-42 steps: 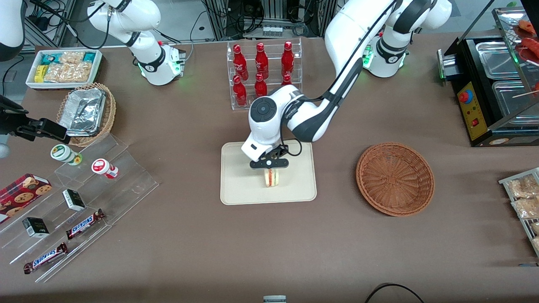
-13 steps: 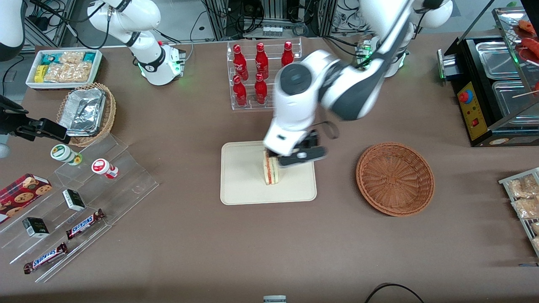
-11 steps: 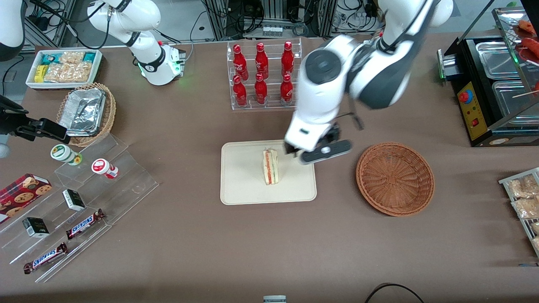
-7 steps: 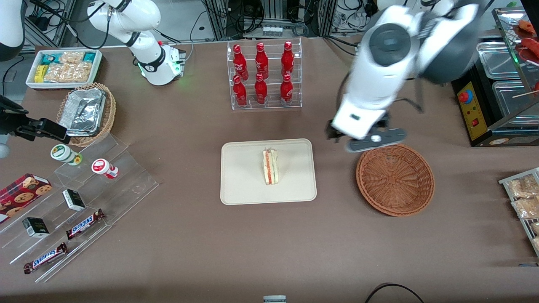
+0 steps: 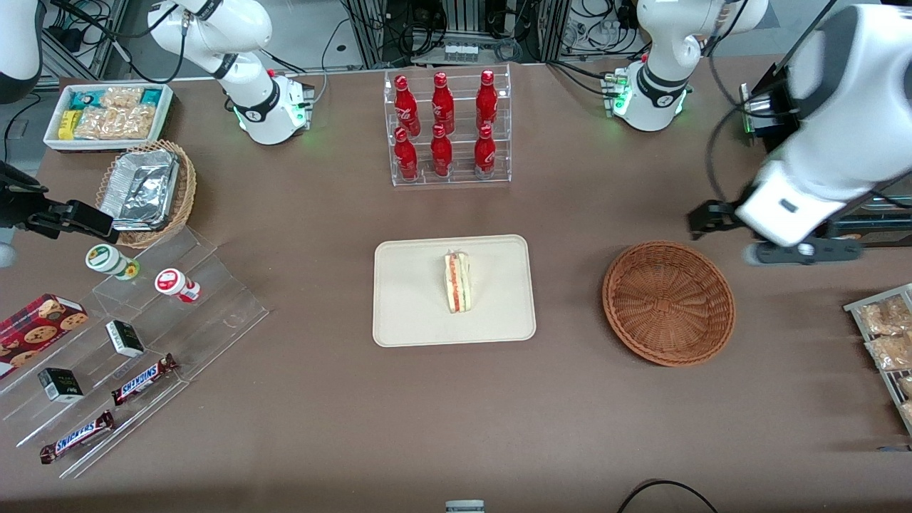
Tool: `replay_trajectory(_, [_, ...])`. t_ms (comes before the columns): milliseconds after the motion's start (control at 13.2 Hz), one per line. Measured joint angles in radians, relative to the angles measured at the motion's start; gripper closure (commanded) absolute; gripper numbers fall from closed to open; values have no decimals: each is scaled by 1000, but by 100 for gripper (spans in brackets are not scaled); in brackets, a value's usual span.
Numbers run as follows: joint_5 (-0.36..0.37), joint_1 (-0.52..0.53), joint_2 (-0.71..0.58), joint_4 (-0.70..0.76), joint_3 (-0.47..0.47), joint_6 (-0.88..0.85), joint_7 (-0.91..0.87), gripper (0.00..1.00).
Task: Place sandwich from basket to tray
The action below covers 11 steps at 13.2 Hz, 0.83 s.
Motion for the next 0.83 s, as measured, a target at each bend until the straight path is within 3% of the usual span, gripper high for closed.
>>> replay_trajectory(379, [-3, 134, -47, -41, 0, -10, 199, 0])
replay_trajectory(833, [-5, 130, -65, -43, -44, -10, 203, 0])
